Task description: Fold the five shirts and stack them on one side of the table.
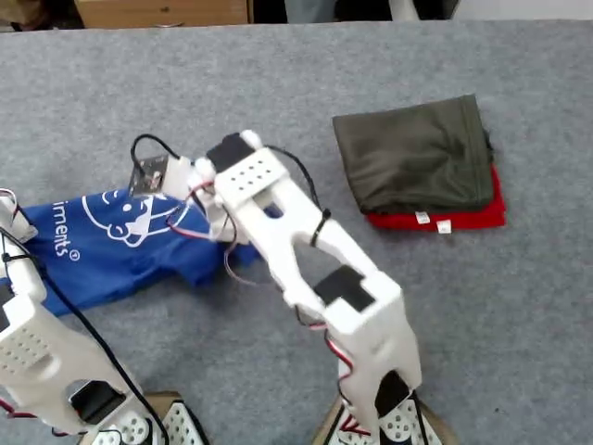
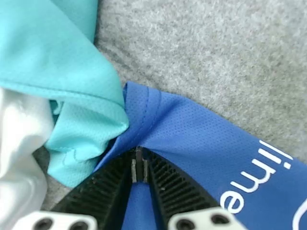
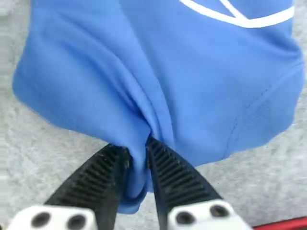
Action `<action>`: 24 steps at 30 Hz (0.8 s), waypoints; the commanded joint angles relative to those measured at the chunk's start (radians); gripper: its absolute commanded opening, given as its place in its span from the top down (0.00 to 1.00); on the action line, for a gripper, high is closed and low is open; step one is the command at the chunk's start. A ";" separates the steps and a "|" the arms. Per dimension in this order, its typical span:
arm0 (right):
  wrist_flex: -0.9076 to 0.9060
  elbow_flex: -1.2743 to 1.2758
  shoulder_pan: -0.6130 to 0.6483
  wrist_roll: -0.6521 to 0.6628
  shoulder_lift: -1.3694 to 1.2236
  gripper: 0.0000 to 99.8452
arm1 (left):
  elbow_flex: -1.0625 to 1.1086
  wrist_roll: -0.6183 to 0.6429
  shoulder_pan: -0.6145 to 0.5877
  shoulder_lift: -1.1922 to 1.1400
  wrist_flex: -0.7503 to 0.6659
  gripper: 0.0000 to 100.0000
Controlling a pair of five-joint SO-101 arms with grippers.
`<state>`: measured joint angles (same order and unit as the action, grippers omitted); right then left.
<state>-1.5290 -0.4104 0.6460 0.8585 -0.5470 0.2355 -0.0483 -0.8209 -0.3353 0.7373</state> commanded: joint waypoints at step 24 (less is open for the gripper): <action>-0.115 -1.268 -0.012 -0.172 -0.633 0.87 | -0.018 0.012 -0.022 0.032 -0.015 0.97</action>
<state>-1.6701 -1.5996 0.6398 0.7342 -1.1914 0.2355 -0.0483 -0.8209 -0.3353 0.7373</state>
